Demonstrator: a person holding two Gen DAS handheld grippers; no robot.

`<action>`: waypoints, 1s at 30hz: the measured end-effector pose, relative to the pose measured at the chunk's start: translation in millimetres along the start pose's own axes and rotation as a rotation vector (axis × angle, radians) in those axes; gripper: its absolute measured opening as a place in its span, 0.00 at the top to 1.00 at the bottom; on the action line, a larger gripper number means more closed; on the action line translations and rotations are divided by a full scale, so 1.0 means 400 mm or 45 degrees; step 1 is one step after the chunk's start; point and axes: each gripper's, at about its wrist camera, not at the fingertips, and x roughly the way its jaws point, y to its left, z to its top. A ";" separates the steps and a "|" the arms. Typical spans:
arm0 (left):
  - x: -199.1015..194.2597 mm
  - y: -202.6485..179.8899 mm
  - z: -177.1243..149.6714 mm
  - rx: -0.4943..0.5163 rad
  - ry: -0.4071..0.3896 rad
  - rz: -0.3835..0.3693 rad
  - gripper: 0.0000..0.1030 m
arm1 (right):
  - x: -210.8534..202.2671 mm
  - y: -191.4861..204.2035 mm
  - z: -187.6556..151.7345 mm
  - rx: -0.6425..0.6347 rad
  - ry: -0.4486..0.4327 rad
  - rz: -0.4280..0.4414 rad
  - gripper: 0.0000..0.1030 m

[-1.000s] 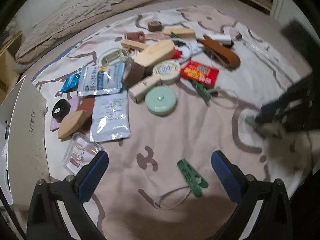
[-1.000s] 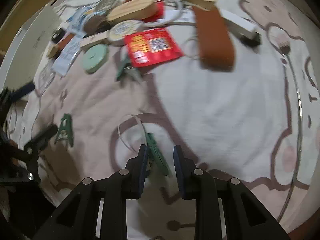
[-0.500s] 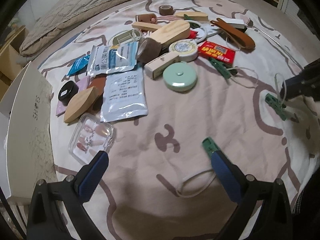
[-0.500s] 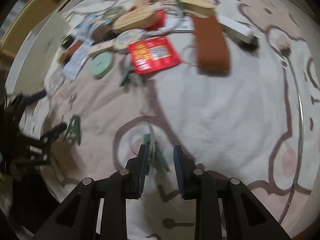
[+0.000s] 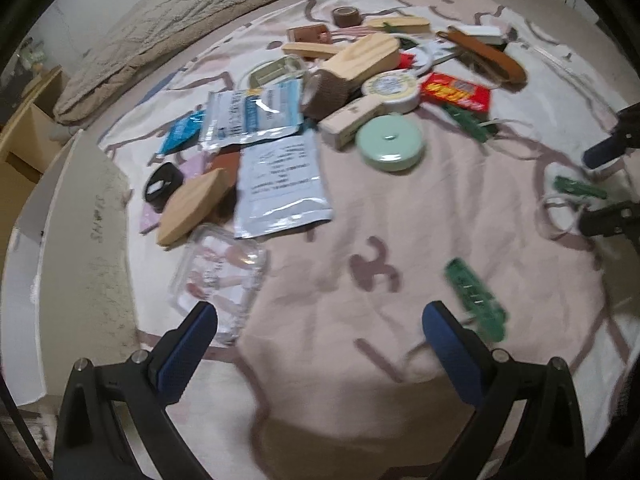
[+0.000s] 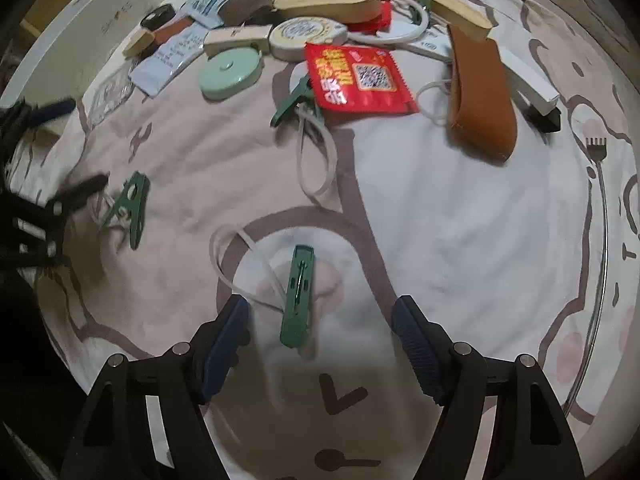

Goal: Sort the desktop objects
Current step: 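Close the right gripper on a flat green clothespin while the left gripper approaches another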

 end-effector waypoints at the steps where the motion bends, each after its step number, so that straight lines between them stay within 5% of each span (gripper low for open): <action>1: 0.005 0.009 -0.002 -0.002 0.006 0.020 0.00 | 0.004 0.000 -0.004 -0.010 0.005 -0.007 0.27; 4: 0.013 0.037 -0.003 -0.046 0.027 0.017 0.00 | 0.014 -0.003 -0.010 -0.026 0.018 -0.012 0.44; 9: -0.012 0.067 0.011 -0.163 0.001 -0.118 0.00 | 0.016 -0.006 -0.015 -0.052 0.007 0.009 0.60; 12: -0.035 0.054 0.028 -0.193 -0.024 -0.196 0.00 | 0.010 -0.001 -0.016 -0.080 -0.005 0.035 0.83; 19: -0.050 -0.026 0.055 -0.159 -0.011 -0.302 0.00 | -0.009 -0.024 -0.023 -0.085 -0.027 0.049 0.90; 30: -0.005 -0.102 0.045 -0.070 0.078 -0.302 0.02 | -0.022 -0.071 -0.035 -0.114 -0.035 0.054 0.90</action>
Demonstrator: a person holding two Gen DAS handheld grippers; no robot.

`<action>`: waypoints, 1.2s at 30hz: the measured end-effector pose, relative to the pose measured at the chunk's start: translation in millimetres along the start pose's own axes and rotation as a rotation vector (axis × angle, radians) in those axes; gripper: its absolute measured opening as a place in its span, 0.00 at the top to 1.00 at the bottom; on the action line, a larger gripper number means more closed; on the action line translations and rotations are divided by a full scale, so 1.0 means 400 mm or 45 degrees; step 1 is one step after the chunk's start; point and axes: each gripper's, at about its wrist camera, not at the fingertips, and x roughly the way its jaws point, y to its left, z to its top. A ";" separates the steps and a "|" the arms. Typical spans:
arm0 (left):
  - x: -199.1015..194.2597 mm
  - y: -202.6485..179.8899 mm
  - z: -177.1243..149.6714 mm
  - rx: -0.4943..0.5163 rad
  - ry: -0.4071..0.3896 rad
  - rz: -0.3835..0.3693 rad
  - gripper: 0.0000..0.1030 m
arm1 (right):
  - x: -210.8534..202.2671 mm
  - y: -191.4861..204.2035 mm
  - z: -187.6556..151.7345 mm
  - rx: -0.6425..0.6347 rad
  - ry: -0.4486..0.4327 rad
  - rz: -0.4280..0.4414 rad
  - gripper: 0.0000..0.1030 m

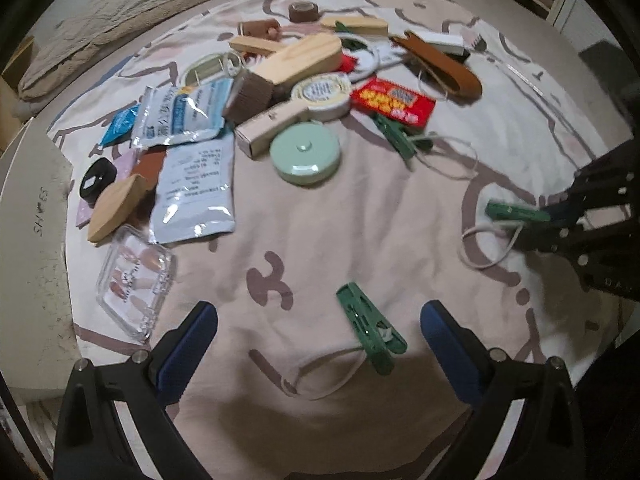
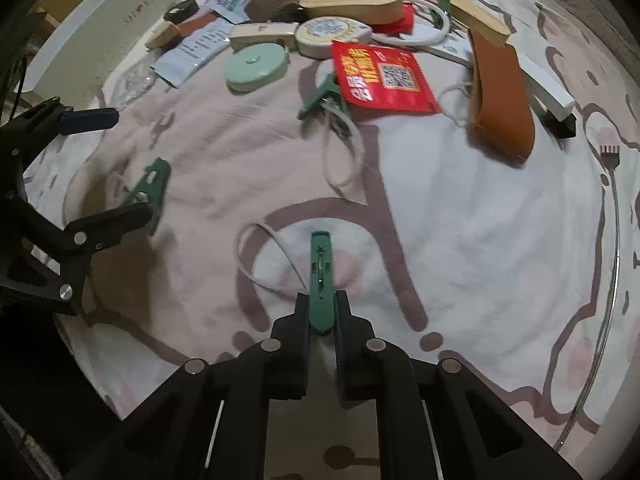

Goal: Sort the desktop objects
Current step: 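Close the right gripper on a flat green clothespin while the left gripper approaches another, then regrip the clothespin with the right gripper while the left gripper grasps a green clothespin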

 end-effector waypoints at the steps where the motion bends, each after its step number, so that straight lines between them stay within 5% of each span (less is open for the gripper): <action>1: 0.009 -0.003 -0.003 0.009 0.017 0.004 0.02 | 0.000 -0.006 -0.001 -0.003 0.005 -0.001 0.90; 19: 0.005 0.137 -0.042 -0.040 0.036 0.116 0.02 | -0.039 -0.138 0.010 -0.013 -0.028 -0.075 0.89; 22: -0.007 0.152 -0.042 -0.054 0.026 0.074 0.02 | -0.053 -0.157 0.012 -0.027 -0.040 -0.082 0.89; 24: -0.020 0.146 -0.040 -0.036 0.000 0.042 0.02 | -0.065 -0.166 0.012 -0.055 -0.058 -0.111 0.70; 25: -0.029 0.139 -0.038 -0.013 -0.024 0.037 0.02 | -0.071 -0.169 0.011 -0.066 -0.072 -0.128 0.39; 26: -0.036 0.129 -0.037 0.014 -0.047 0.045 0.02 | -0.082 -0.171 0.009 -0.087 -0.108 -0.160 0.21; 34: -0.030 0.059 -0.019 0.200 -0.104 0.049 0.02 | -0.080 -0.095 0.017 -0.376 -0.161 -0.260 0.21; 36: -0.027 0.040 -0.019 0.237 -0.111 0.049 0.02 | -0.063 -0.068 0.013 -0.429 -0.156 -0.245 0.28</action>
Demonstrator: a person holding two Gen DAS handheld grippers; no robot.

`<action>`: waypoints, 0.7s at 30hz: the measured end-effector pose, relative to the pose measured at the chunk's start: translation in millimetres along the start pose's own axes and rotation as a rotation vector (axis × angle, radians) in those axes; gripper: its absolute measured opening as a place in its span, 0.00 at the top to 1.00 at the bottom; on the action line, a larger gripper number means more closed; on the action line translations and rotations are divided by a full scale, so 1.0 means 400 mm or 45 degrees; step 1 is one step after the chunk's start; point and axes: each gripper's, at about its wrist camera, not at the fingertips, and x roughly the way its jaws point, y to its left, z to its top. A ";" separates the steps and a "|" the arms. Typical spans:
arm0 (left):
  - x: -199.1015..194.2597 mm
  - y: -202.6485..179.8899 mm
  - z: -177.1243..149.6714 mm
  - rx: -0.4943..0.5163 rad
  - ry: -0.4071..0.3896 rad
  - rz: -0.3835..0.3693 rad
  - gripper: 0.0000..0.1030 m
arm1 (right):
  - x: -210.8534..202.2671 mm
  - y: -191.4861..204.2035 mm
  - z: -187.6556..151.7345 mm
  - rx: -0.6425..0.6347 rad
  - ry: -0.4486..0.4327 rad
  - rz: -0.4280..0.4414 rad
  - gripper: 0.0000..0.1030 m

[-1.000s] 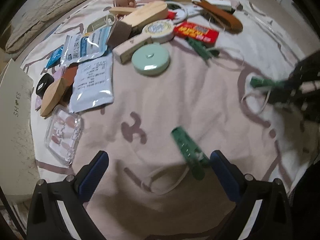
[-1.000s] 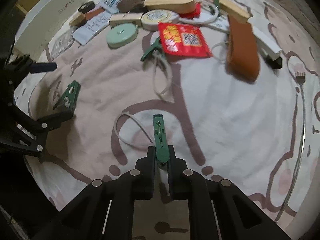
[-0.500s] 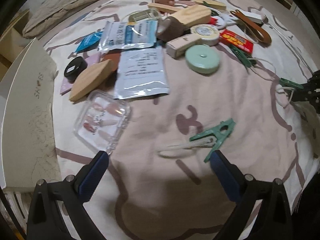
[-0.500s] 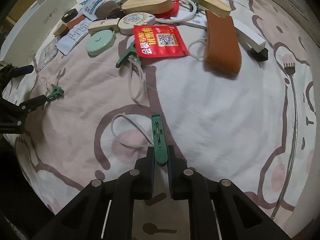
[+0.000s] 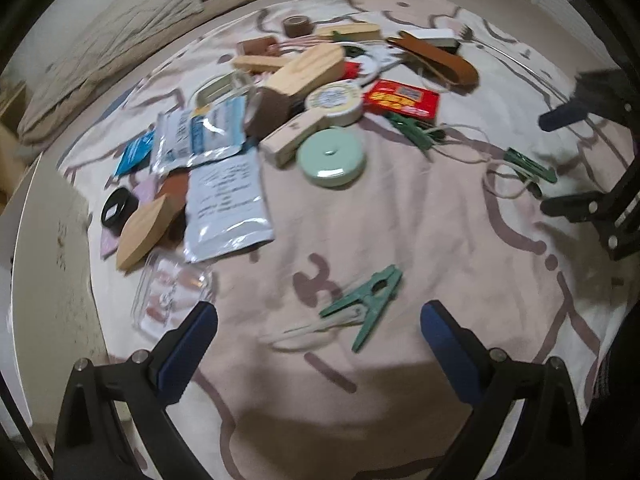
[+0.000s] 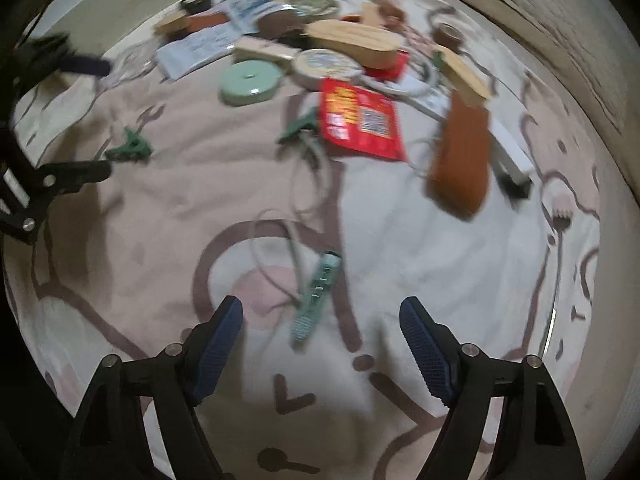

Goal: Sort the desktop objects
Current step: 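Regrip the clothespin with the right gripper while the left gripper grasps a green clothespin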

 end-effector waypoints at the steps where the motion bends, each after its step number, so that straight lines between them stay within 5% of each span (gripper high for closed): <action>1: 0.000 -0.006 -0.001 0.009 -0.001 -0.004 0.02 | 0.020 0.045 0.031 -0.030 0.002 0.015 0.39; 3: 0.004 -0.009 0.001 0.020 -0.004 -0.016 0.02 | 0.044 0.117 0.045 -0.029 0.039 0.013 0.51; 13: 0.017 -0.023 0.008 0.055 -0.004 -0.050 0.15 | 0.063 0.053 0.054 0.077 0.041 0.119 0.85; 21: 0.032 -0.052 0.009 0.118 0.038 -0.103 0.41 | 0.051 0.024 0.061 0.081 0.008 0.122 0.87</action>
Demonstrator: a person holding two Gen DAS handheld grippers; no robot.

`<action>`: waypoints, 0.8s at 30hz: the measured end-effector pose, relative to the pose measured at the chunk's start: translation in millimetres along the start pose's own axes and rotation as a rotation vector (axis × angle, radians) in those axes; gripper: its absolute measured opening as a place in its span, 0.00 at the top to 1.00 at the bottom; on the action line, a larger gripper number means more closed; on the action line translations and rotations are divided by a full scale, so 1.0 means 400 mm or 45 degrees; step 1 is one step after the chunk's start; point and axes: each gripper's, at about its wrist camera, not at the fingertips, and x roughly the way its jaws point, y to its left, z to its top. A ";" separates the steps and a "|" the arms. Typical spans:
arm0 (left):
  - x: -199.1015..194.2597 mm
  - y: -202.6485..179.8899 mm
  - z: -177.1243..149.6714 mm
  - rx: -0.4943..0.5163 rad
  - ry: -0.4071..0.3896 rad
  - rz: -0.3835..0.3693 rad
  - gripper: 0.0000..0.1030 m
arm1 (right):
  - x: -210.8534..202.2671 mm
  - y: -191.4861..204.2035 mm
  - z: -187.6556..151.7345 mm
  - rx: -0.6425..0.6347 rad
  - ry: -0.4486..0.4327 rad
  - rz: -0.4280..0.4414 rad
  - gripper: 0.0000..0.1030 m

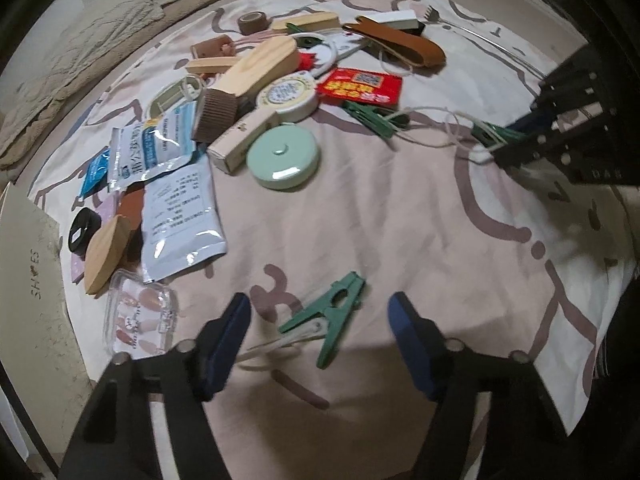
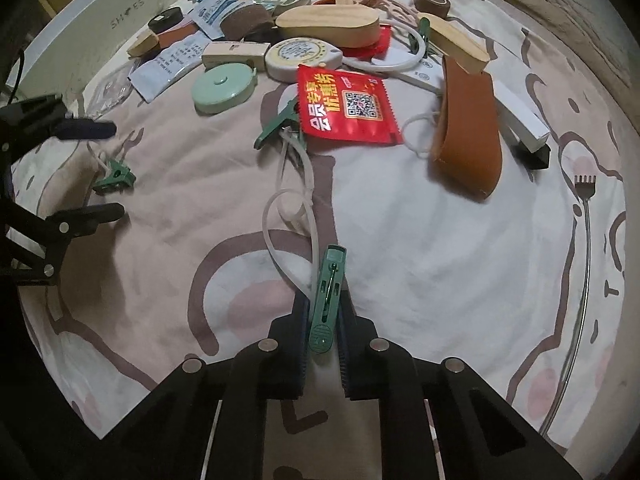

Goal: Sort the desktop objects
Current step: 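Regrip the clothespin with the right gripper while the left gripper grasps a green clothespin, then lift both held clothespins and carry them toward the white shoebox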

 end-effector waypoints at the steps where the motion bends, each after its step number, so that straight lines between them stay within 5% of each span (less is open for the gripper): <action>1: 0.002 -0.004 -0.001 0.008 0.009 -0.009 0.46 | 0.000 -0.002 0.000 -0.003 0.001 -0.002 0.87; 8: 0.002 -0.025 -0.003 0.057 0.027 -0.022 0.67 | -0.005 -0.011 0.004 -0.037 -0.011 0.000 0.87; 24: -0.022 -0.004 -0.012 0.064 -0.015 0.008 0.75 | -0.033 -0.034 0.029 -0.141 -0.084 -0.012 0.87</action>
